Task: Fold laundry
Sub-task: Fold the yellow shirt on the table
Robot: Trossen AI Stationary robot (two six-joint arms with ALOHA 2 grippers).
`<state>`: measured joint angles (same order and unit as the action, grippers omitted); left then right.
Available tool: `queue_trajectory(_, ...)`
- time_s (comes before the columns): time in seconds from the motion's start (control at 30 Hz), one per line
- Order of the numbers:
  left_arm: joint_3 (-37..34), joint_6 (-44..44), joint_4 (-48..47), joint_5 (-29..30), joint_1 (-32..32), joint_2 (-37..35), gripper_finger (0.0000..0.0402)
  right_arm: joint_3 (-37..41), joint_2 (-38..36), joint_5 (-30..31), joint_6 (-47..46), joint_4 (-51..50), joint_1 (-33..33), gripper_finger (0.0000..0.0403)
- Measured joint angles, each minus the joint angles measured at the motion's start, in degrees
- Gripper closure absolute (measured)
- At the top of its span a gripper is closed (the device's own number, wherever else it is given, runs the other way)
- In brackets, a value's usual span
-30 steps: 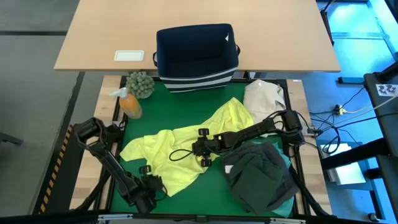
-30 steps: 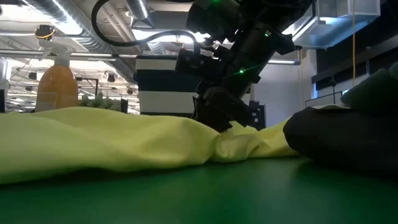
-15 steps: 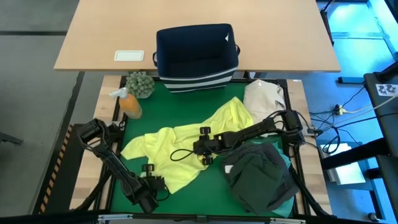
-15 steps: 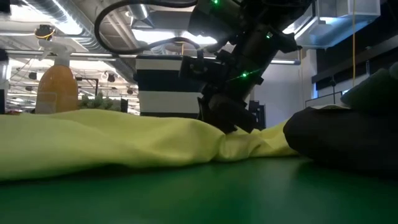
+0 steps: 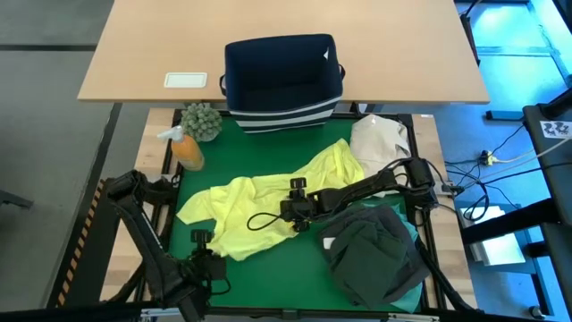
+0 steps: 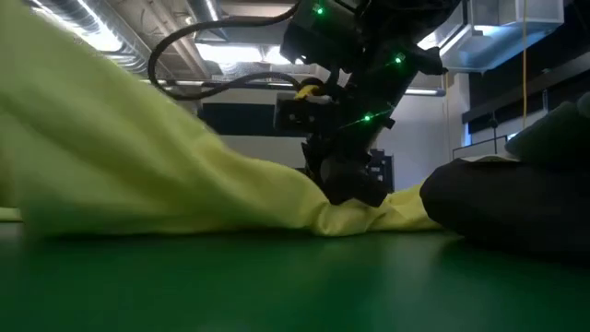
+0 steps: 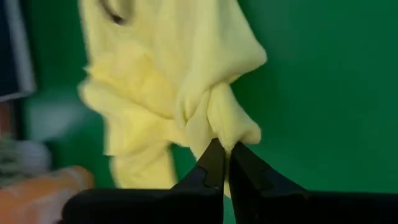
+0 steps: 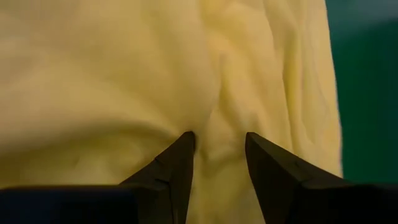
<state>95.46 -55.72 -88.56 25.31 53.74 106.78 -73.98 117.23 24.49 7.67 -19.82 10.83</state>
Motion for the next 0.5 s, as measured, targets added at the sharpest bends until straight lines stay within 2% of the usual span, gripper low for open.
queue_trajectory(0.1, 1.66, 2.69, -1.43, 1.38, -0.84, -0.02, 0.0401, -2.76, 0.07, 0.40, 0.34, -5.33, -0.02, 0.0256)
queue_trajectory(0.27, 1.79, 6.92, -1.50, 0.15, -3.16, -0.39, 0.0401, -9.72, -0.14, 0.42, 0.29, -13.20, 0.65, 0.0256)
queue_trajectory(0.5, 1.79, 10.43, -1.45, -0.37, -5.66, -0.42, 0.0401, -17.02, -1.89, -1.65, 2.03, -14.16, 4.93, 0.0256)
